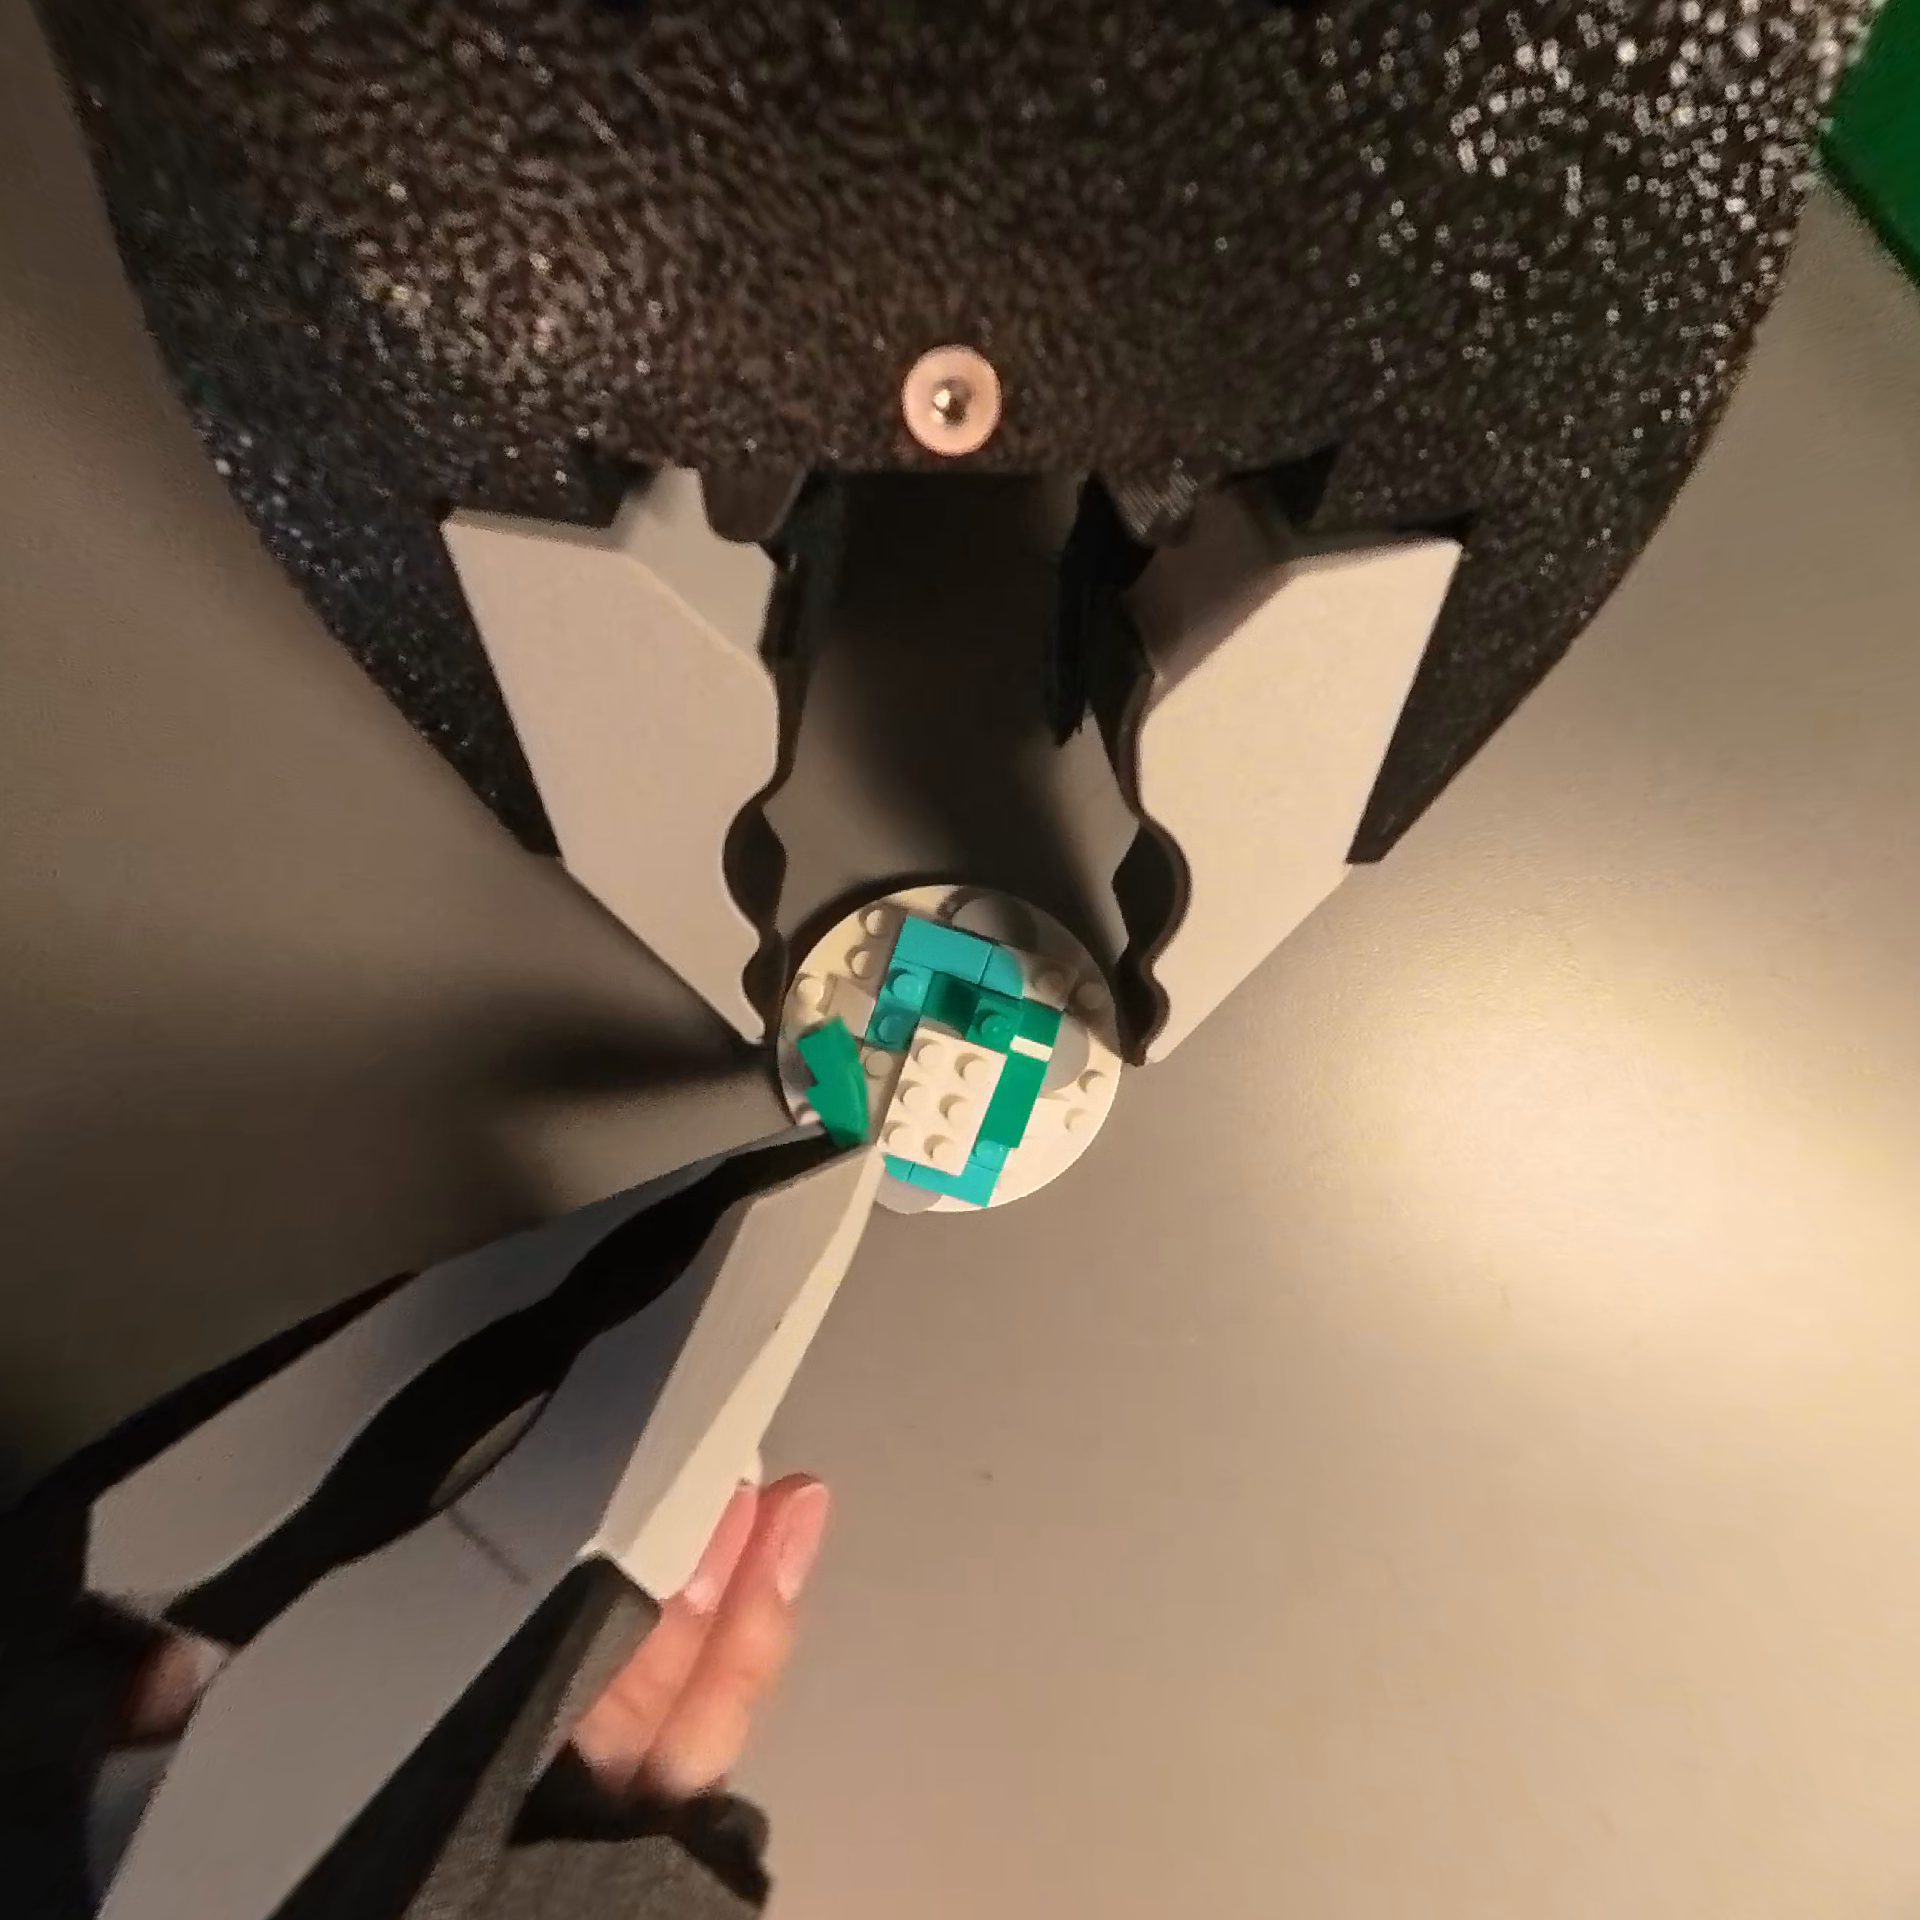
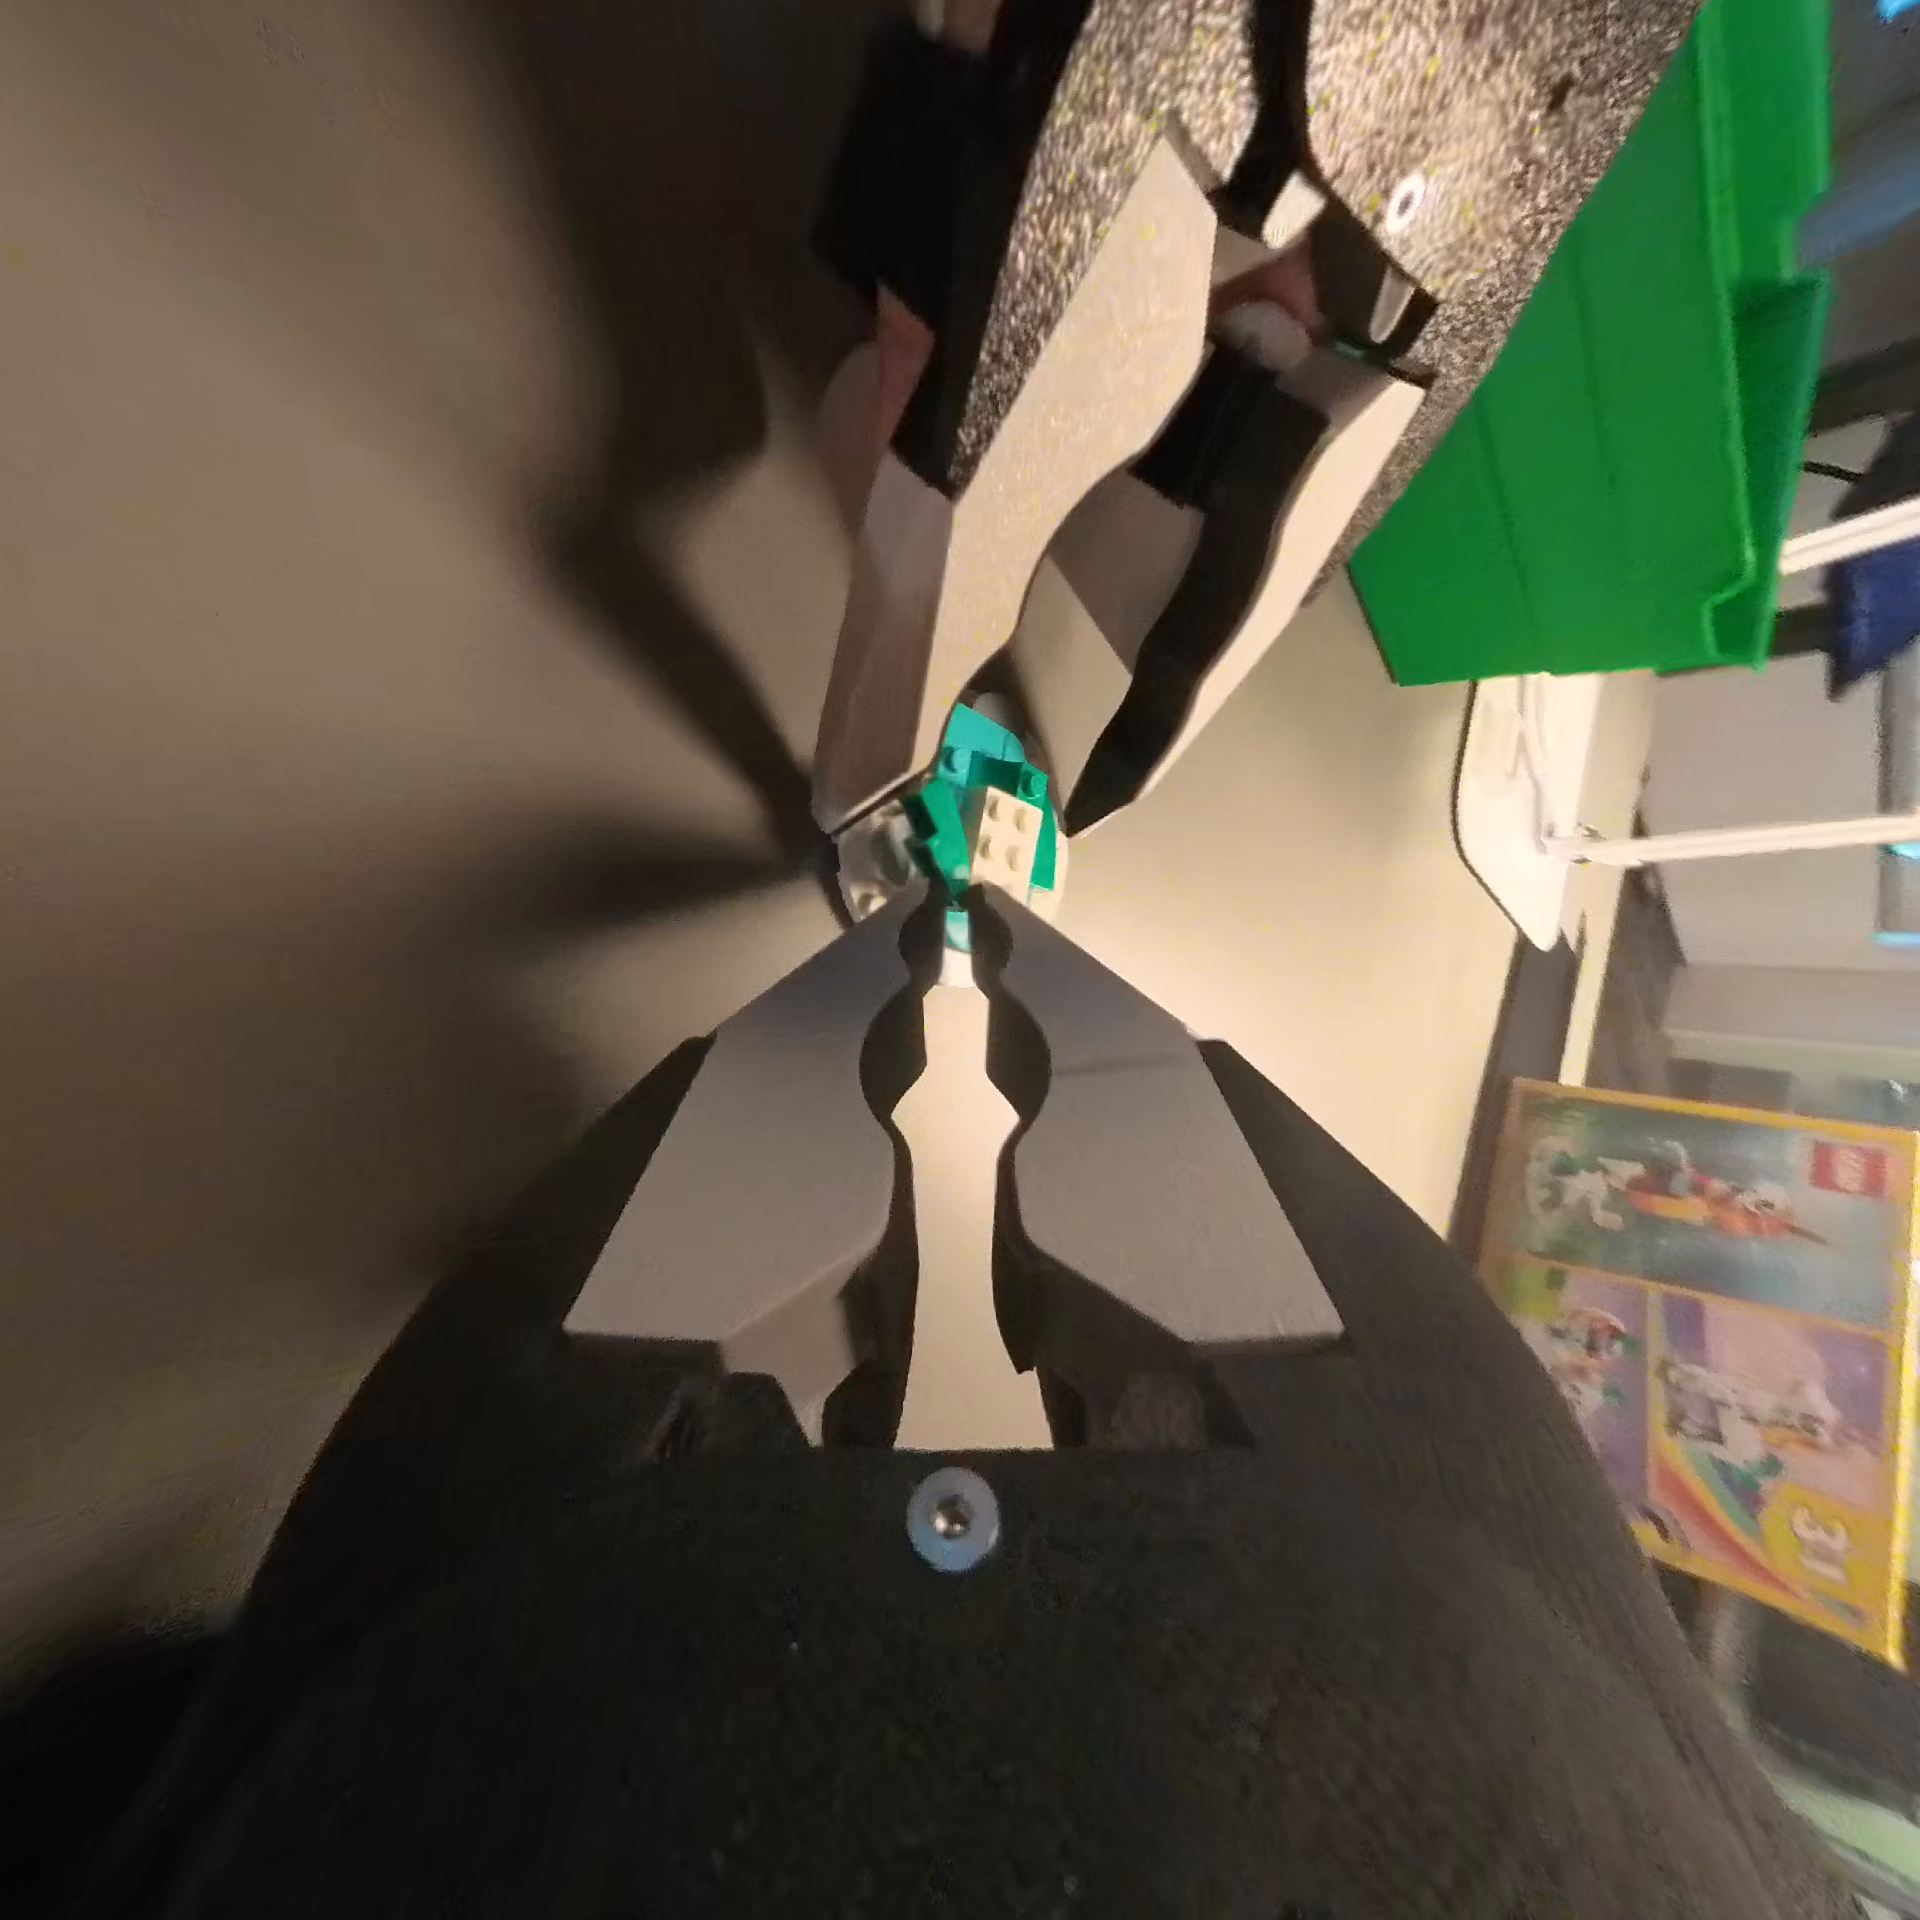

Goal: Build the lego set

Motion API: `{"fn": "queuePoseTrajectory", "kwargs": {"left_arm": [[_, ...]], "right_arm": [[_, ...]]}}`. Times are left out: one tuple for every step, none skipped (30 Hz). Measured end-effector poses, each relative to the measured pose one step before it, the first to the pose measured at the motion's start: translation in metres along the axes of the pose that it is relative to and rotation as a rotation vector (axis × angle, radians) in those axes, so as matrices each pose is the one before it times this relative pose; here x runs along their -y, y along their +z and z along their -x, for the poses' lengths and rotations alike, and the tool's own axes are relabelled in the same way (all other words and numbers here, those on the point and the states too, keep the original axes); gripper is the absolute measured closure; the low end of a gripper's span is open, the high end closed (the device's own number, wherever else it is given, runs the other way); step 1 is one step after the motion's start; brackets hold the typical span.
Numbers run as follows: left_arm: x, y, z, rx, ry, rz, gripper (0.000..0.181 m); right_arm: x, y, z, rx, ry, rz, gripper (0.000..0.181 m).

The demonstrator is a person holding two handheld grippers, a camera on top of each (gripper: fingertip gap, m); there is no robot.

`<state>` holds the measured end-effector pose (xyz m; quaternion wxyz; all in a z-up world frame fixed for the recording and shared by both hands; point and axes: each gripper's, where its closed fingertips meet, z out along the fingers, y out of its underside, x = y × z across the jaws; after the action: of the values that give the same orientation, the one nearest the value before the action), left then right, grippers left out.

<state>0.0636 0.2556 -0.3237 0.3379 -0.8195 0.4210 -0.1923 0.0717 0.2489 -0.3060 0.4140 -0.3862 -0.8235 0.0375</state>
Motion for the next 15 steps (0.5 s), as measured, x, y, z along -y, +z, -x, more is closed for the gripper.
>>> {"fn": "queuePoseTrajectory", "kwargs": {"left_arm": [[0.00045, 0.0003, 0.00046, 0.0033, -0.008, -0.0018, 0.119], [0.00022, 0.00014, 0.00086, 0.0048, -0.008, -0.0006, 0.119], [0.00024, -0.00004, 0.00075, 0.002, -0.0094, -0.0012, 0.119], [0.00022, -0.00026, 0.00092, 0.002, -0.0125, -0.0014, 0.119], [0.0003, -0.00026, 0.00068, -0.0004, -0.0121, -0.0021, 0.119], [0.00005, -0.00038, 0.00011, -0.0038, -0.0111, -0.0021, 0.119], [0.0003, -0.00033, -0.00006, -0.0044, -0.0126, -0.0025, 0.12], [0.00038, -0.00025, -0.00006, -0.0038, -0.0139, -0.0022, 0.119], [0.00036, -0.00016, 0.00003, -0.0034, -0.0107, -0.0009, 0.119], [0.00035, -0.00014, -0.00005, -0.0038, -0.0101, -0.0004, 0.119], [0.00043, -0.00024, -0.00003, -0.0055, -0.0122, -0.0015, 0.119], [0.00047, -0.0003, -0.00015, -0.008, -0.0157, -0.0031, 0.119], [0.00045, -0.00048, -0.00062, -0.0122, -0.0167, -0.0036, 0.119], [0.00044, -0.00043, -0.00098, -0.0151, -0.0161, -0.0038, 0.119], [0.00046, -0.00054, -0.00134, -0.017, -0.016, -0.0048, 0.12]], "right_arm": [[-0.00105, 0.00031, -0.00211, -0.039, 0.0086, 0.0193, 0.179], [-0.00093, 0.00033, -0.00175, -0.0398, 0.0052, 0.0187, 0.179], [-0.00046, 0.00032, -0.00109, -0.039, -0.0051, 0.017, 0.179], [-0.00019, 0.00011, -0.00154, -0.0446, -0.0192, 0.0184, 0.179], [0.00003, -0.00008, -0.00158, -0.0461, -0.0288, 0.019, 0.179], [0.0004, -0.00021, -0.00189, -0.0458, -0.0302, 0.0182, 0.179], [-0.00001, -0.00026, -0.00269, -0.0473, -0.029, 0.0186, 0.179], [-0.00031, -0.00034, -0.00289, -0.0451, -0.029, 0.0169, 0.179], [0.00048, -0.00042, -0.00197, -0.0356, -0.0279, 0.0085, 0.179], [0.00081, -0.00034, -0.00161, -0.0325, -0.0277, 0.0056, 0.179], [0.00026, -0.00019, -0.00147, -0.0327, -0.0365, 0.0077, 0.178], [-0.00013, 0.00014, -0.0006, -0.0259, -0.0422, 0.0101, 0.178], [-0.00042, 0.00032, -0.0007, -0.024, -0.0355, 0.0118, 0.178], [-0.00039, 0.0005, -0.00031, -0.0191, -0.0277, 0.0112, 0.178], [0.00011, 0.00046, 0.00023, -0.0122, -0.0262, 0.0064, 0.178]]}}
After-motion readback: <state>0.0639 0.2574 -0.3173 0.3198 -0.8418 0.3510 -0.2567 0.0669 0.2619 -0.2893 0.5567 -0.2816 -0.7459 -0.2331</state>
